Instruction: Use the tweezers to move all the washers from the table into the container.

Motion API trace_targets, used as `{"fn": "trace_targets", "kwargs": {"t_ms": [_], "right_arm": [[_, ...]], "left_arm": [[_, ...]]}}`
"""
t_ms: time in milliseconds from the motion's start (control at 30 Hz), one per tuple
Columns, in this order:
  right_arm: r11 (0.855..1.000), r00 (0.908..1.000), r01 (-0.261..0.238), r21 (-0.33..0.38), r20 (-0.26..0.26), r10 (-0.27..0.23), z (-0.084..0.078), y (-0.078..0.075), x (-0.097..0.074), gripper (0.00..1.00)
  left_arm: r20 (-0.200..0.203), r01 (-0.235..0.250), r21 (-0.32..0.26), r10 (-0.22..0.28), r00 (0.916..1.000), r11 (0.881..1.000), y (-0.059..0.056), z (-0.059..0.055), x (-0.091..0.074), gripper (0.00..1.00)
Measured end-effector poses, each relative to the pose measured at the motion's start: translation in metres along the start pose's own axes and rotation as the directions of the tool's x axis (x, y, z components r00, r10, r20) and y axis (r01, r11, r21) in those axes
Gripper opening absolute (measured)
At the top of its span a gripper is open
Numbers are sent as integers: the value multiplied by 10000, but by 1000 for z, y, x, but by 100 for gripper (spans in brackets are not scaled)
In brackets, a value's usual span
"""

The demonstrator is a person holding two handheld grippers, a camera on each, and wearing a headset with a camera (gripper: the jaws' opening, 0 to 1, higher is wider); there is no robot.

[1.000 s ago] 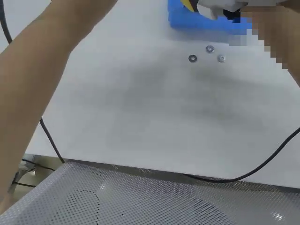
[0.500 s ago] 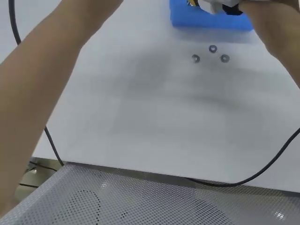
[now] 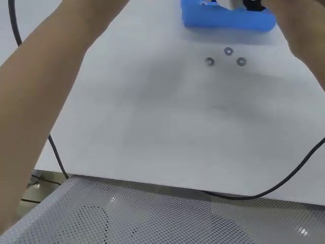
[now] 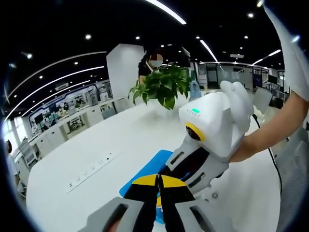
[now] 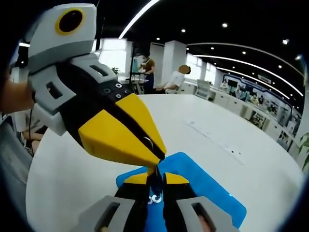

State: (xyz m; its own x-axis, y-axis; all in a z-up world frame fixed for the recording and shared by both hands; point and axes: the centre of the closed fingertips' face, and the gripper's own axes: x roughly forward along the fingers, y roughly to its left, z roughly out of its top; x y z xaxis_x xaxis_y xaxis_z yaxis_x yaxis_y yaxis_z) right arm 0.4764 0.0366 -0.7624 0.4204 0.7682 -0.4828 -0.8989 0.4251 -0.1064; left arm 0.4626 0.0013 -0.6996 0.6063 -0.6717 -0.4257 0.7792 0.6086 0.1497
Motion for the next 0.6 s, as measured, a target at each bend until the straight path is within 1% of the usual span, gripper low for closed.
{"fn": "trace_targets", "kwargs": {"t_ms": [33,200,333,400,433,467,500,600], "right_arm": [[10000,10000,9,-25,29,-9,1,0,-1,6],[9998,9991,171,-142,396,-166,20,9,-19,6],[9997,9969,259,-6,744,-257,32,18,-35,7],[9993,9947,290,217,984,-310,36,22,-39,7],[9974,9910,333,636,1275,-412,39,25,-42,7],[9961,9893,309,832,1397,-423,39,28,-43,7],[9946,9897,206,1015,1387,-346,37,33,-45,7],[9940,9910,235,1066,1283,-372,32,42,-48,7]], "left_arm": [[53,-12,69,12,10000,10000,-1,4,-4,0],[363,-40,276,30,9993,9996,-11,22,-20,0],[636,-44,345,22,9980,9994,-21,35,-35,0],[752,-44,319,20,9972,9995,-26,39,-41,0],[778,-48,319,23,9970,9995,-29,40,-43,0],[777,-52,331,26,9970,9994,-32,41,-46,0],[735,-39,357,12,9973,9994,-34,40,-47,0],[531,127,425,-150,9985,9990,-43,36,-49,0]]}}
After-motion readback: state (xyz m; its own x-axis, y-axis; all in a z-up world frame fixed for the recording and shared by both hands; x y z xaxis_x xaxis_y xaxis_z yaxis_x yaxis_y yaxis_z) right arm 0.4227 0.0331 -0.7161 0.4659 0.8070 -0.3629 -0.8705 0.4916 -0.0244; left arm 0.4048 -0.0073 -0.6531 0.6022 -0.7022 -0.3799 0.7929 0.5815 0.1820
